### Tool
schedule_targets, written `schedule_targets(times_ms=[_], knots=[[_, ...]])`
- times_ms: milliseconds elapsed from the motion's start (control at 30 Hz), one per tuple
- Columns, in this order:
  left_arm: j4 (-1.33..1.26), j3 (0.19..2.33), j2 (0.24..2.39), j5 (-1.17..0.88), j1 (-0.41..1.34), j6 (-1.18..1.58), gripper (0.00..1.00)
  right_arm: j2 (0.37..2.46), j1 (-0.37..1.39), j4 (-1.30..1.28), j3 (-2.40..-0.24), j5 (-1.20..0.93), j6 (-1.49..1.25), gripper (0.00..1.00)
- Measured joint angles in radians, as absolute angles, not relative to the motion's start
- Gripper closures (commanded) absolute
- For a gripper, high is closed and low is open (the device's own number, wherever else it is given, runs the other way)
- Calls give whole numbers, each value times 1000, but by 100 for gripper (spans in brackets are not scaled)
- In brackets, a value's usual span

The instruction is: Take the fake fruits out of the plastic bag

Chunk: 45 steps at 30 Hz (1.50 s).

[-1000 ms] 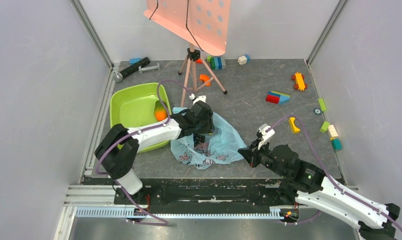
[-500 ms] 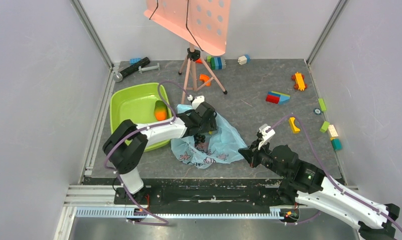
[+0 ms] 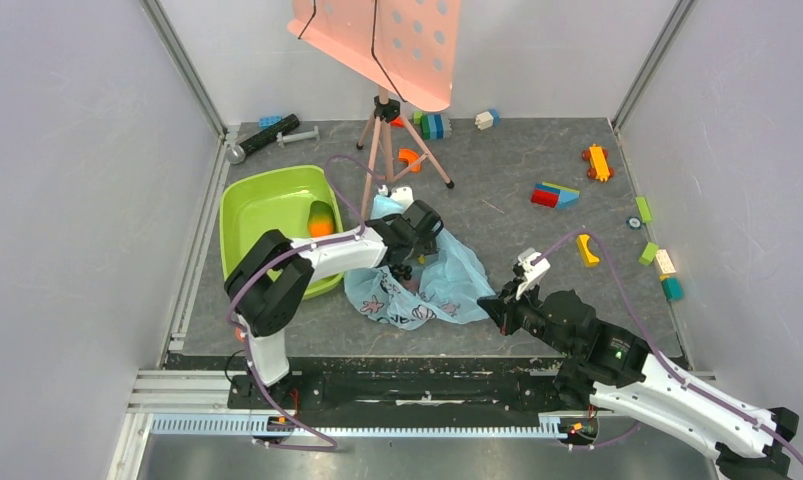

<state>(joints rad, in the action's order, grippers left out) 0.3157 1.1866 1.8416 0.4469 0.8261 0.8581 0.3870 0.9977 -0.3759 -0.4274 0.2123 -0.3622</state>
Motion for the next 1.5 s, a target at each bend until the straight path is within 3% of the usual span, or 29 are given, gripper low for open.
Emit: schedule_targets(times_ms=[733, 1300, 1500], knots=[[435, 1310, 1984, 471, 795, 765, 20, 389, 997, -399, -427, 229, -362, 100], [402, 1310, 1991, 465, 770, 722, 49, 389, 998, -406, -427, 242, -363, 100], [362, 1266, 1959, 435, 761, 715, 69, 387, 998, -406, -427, 242, -363, 100]])
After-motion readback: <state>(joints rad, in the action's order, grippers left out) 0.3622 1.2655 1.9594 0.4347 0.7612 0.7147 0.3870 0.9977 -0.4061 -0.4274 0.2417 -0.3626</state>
